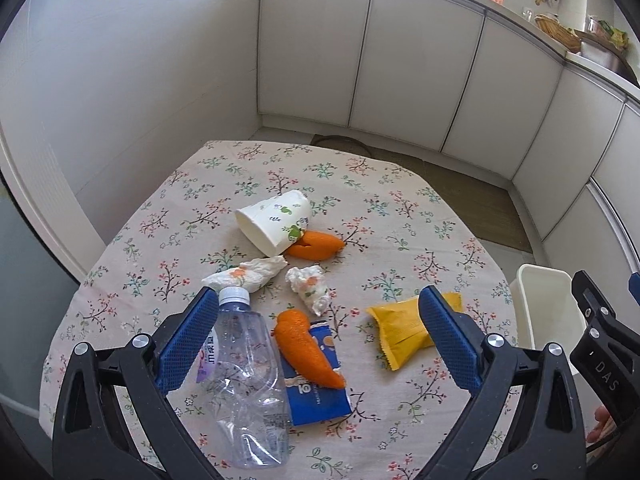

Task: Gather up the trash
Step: 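Lower the left gripper around the clear plastic water bottle and close it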

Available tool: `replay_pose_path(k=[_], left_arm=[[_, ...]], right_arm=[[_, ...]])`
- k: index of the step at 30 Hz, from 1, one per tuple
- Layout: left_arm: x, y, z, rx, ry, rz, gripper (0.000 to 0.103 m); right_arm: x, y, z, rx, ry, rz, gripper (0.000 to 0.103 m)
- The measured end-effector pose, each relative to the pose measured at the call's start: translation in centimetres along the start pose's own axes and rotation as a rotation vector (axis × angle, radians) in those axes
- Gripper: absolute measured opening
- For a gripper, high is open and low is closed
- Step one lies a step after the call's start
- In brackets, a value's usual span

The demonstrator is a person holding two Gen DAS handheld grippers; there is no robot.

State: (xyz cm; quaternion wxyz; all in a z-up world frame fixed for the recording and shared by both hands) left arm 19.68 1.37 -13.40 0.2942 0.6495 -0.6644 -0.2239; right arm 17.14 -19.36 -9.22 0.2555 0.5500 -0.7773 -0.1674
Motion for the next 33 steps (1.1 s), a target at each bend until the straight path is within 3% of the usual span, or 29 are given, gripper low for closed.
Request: replay_pose_path(k=[9,18,27,28,33], left_arm=[[-5.4,-2.3,1.3,-0.081,0.097,-0.02,0.096],[-11.8,-5.7,4.3,-0.244,0.324,0.043,0.095],[-10.6,-8.3,8.2,-0.363,0.282,0.065,0.095],[-10.4,-8.4,8.5,-0.369,0.277,0.066,0.094],[-9.5,-8.2,9.5,-0.374,0.247,0.121,0.066]], right_arm=[[-3.8,-0.8,0.2,-0.032,0.03,-0.063,0.096],[-5.2,-1.9,0.8,-0.099,0.003,-0.127,0.096],[-4.6,-3.5,2.2,-0.211,-0.07,-0.178,0.096],[-4.7,-3.6,2.3,-0.218,-0.07,-0.184,0.096],[-5.5,-4.2,2.9,-0.251,-0.046,-0.203,0.096]])
Point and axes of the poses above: each gripper's, at about its wrist camera, not at the fingertips, and y roughly against the way its jaws point, x to its right, z to its underside, the point moved 6 cm from there along -y, roughly the way its jaws point, and after that the axes turned 4 degrees about x, right-handed, at the moved point
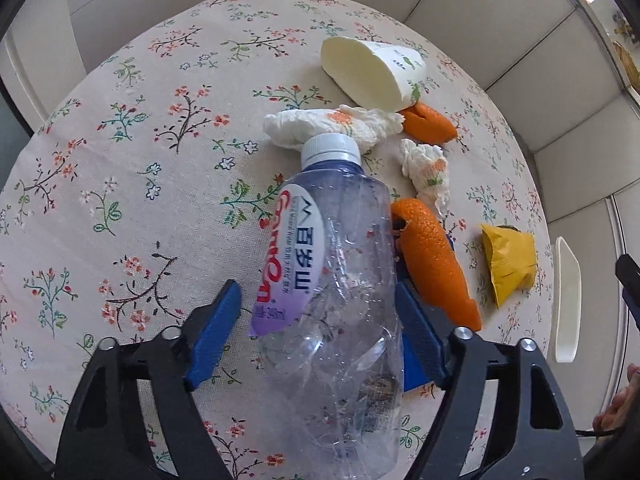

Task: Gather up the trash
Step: 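Lower the left gripper around the clear plastic water bottle and close it, then grasp the orange peel with the right gripper while the left gripper lifts the bottle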

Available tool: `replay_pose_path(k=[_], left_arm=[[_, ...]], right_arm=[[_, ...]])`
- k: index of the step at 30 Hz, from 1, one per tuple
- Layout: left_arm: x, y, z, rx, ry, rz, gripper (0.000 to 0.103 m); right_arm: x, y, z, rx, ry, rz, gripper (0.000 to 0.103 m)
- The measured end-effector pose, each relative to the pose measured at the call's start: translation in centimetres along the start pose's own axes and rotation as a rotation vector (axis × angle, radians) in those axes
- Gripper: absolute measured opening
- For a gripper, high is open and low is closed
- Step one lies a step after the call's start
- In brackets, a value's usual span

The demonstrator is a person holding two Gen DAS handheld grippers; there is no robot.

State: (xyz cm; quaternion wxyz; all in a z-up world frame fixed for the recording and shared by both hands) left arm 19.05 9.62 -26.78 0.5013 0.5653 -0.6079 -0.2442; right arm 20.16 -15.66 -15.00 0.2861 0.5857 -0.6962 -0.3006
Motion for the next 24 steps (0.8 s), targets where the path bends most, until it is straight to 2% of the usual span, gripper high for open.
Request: replay_pose_path(k=[1,3,4,5,13,17,22,24], left_arm=[[0.2,0.0,0.1,-0.007,0.001,0.026,0.055],[0.1,0.2,0.3,-0.005,0.016,0.058,0.048],[0.2,0.3,0.3,-0.005,0.029,0.086,0.032],[0.2,0.4,0.4,-0.009,0.049,0.122,0.026],[-1.3,3.1,0.5,0.048,0.072,0.138,0.022],[-3.2,5.3,-0.1,0.099,0.06,0.106,0.022],[-5.4,6.9,-0.4,0.114,0.056,0.061,0.022],[-6.2,7.2,-0.5,0.117,0.057,0.044,0.022]], right_arm=[[-0.1,-0.2,0.1,-0.006,0.004,-0.003,0.096],[-0.4,-0.7,0.3,-0.019,0.007,-0.011,0.096],[-0.6,-1.0,0.5,-0.027,0.009,-0.018,0.096],[-0.8,-1.3,0.6,-0.037,0.009,-0.029,0.096],[-4.2,-2.6,1.5,-0.073,0.05,-0.133,0.096],[-8.1,-3.4,2.3,-0.088,0.138,-0.199,0.096],[-13.3,-4.1,3.8,-0.1,0.272,-0.265,0.096],[-14.8,-4.4,4.3,-0.106,0.315,-0.277,0.093]])
Point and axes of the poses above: each gripper's, at about its wrist camera, not at the fingertips, and y roughly against the way its jaws point, x to its right, z to its underside, the point moved 6 cm from there along -y, roughly the way its jaws point, and after that the axes turned 4 degrees about x, right-handed, at the moved point
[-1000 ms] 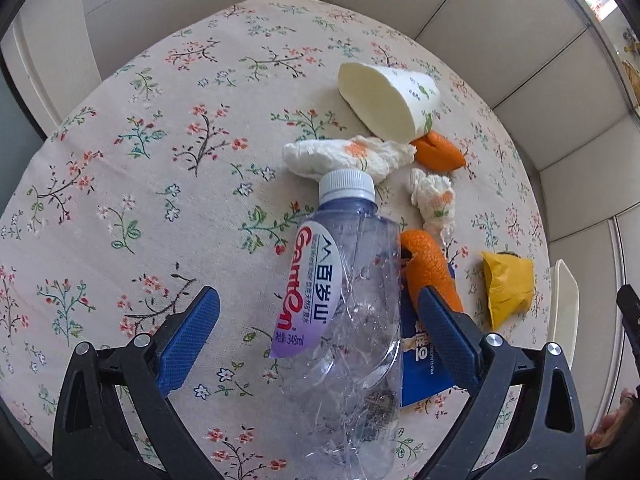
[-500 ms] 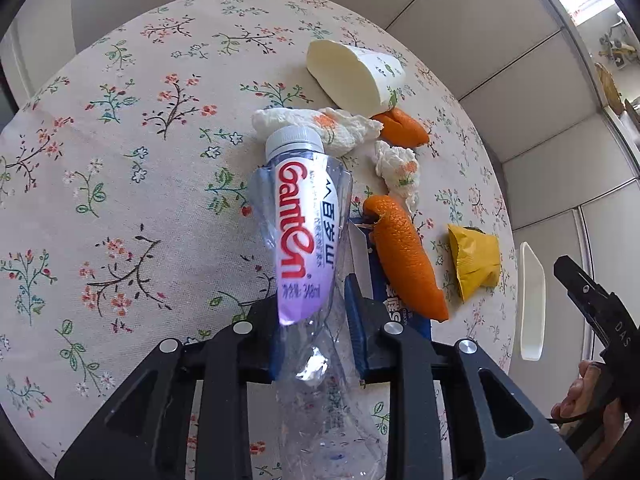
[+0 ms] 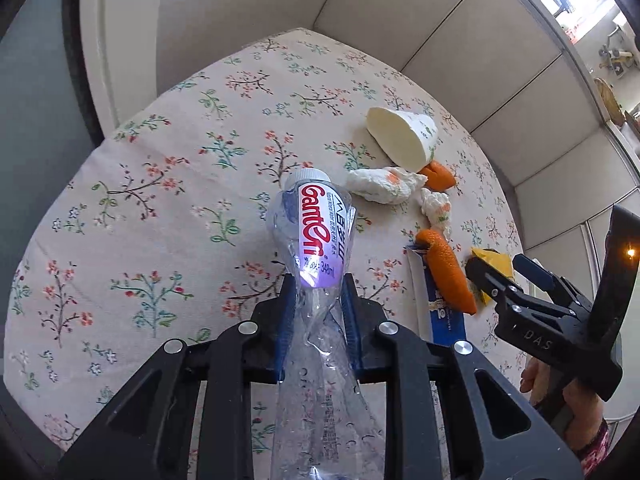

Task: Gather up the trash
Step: 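Grasp the orange peel with the right gripper while the left gripper lifts the bottle, then carry the orange peel over the white bin and open the right gripper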

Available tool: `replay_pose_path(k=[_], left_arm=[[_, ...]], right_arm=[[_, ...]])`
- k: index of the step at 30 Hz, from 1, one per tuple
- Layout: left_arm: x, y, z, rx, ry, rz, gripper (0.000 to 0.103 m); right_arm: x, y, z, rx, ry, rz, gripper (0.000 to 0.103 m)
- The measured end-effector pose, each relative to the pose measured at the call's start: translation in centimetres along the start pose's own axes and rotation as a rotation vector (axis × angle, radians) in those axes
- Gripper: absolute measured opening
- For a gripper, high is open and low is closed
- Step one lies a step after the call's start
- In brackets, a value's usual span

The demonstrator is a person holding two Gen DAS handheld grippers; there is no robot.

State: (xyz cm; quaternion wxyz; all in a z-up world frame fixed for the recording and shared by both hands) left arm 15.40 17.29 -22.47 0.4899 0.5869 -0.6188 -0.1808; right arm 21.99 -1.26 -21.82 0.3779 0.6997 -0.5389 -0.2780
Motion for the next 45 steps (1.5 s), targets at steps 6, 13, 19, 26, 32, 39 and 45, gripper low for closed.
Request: replay_pose_path(k=[6,13,19,26,32,39,45], left_arm=[[-1.6,0.5,-0.3,0.005,0.026,-0.023,0.022],[-1.8,0.9,-0.4,0.02,0.023,-0.027,0.022],[-1.5,1.6,-0.7,0.044,0.029,-0.022,0.022],[-0.4,2.5,-1.3,0.078,0.015,-0.008,0.022],[1.5,3.0,-1.4,0.091,-0.007,0.017,0.022],[4.9,3.4,-1.4,0.102,-0.055,0.055,0.022],[9.3,3.4,-1.6,0.105,-0.115,0.101,0.022]], right_arm=[[-1.6,-2.3,0.8,-0.082,0.033,-0.044,0.056],[-2.3,-2.4,1.0,-0.082,0.037,-0.087,0.021],[-0.8,-0.7,0.3,-0.045,-0.052,-0.136,0.019],[1.6,2.3,-1.2,0.028,-0.144,-0.173,0.019],[4.1,5.0,-2.0,0.092,-0.192,-0.16,0.019],[8.2,8.6,-2.5,0.174,-0.251,-0.113,0.019],[13.2,11.6,-1.9,0.234,-0.318,-0.041,0.019]])
Point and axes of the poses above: each gripper's, at about its wrist camera, not at the fingertips, and y roughly against the way its jaws point, x to its right, z to its underside, the point moved 6 cm from there along -y, roughly the way its jaws point, and after that the axes turned 4 degrees about x, right-handed, at the moved point
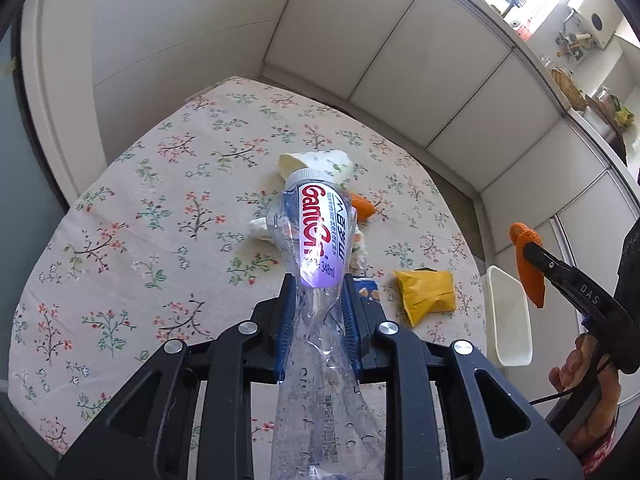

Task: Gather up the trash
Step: 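Carry the orange peel over the white bin and open the right gripper, then carry the bottle over the bin and open the left gripper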

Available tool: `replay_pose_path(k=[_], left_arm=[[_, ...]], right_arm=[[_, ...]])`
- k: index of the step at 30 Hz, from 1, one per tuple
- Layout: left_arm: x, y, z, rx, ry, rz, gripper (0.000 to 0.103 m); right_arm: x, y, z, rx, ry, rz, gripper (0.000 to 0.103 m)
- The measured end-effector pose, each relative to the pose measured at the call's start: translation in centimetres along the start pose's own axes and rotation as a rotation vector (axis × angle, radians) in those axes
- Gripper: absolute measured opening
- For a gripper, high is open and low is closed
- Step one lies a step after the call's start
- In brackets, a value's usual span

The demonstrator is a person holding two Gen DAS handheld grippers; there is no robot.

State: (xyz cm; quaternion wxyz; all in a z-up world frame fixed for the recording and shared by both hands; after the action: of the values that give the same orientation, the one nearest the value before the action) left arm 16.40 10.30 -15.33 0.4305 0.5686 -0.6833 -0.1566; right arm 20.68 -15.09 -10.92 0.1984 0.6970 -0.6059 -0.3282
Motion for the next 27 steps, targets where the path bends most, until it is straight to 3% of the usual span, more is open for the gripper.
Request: replay_pose_path(k=[11,19,20,21,23,27], left_arm=[[8.7,-1.2,-0.8,0.006,-0.113,0.099,0.022],[15.5,-3.1,-0.2,-0.014,-0.193,0.171,0.022],[16.5,-3.3,0.0,-0.017,-0.206,0.182,0.022],[17.3,-3.6,0.1,-0.019,-0.214,0.191,0.022],[19.2,-4.2,0.3,-0.024,-0.235,0.211,0.022],[22.6,-5.0,0.9,-0.035,-0.268,0.252,0.022]], right_arm=[[11.8,5.4,-1.6,0.112,-0.128,0.206,0.019],[21.7,6.6,-0.5,0.107,-0.282,0.4,0.022],[22.6,6.7,-0.3,0.102,-0.295,0.415,0.026],[23.5,7.0,-0.1,0.102,-0.312,0.427,0.044],[24.7,8.1,0.1,0.126,-0.338,0.46,0.064],[25.9,10.3,0.0,0.172,-0.345,0.5,0.081]])
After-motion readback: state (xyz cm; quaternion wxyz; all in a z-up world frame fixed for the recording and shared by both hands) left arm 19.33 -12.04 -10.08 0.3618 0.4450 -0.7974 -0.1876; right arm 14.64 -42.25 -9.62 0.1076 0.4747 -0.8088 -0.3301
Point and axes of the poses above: each gripper's, at about its wrist camera, not at the fingertips, and y roughly against the way its jaws point, x to its right, z to its underside, the point moved 6 cm from there along -y, roughly the way its jaws point, and after that the axes turned 4 degrees about x, right-handed, at the moved point
